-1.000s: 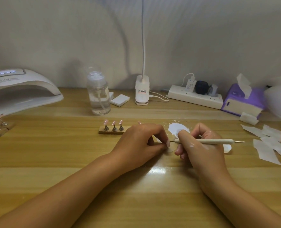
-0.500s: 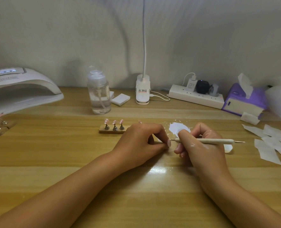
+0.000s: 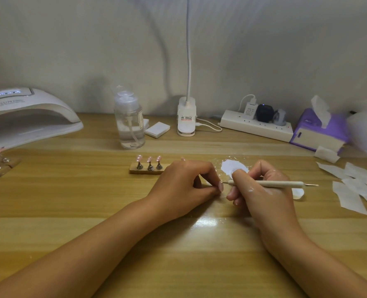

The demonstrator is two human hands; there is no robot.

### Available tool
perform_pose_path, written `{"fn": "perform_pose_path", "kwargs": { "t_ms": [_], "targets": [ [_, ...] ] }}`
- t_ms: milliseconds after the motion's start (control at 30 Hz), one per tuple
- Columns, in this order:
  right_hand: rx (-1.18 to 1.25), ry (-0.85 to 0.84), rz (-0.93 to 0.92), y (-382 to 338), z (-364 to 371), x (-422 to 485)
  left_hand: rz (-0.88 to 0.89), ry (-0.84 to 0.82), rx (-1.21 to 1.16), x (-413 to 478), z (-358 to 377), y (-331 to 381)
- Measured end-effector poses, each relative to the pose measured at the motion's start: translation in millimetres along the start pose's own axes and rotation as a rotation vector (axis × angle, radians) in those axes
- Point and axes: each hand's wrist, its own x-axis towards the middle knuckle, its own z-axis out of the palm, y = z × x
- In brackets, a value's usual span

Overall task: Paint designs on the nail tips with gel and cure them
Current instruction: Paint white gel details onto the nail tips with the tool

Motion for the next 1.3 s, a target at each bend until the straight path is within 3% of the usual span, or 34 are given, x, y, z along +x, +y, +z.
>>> {"fn": "perform_pose_path", "kwargs": {
  "t_ms": [1300],
  "targets": [
    [-0.031,-0.008,-0.004,-0.6,0.0,-1.1,-0.003,0.016,0.008,-0.1,2.1,-3.1]
  ]
}}
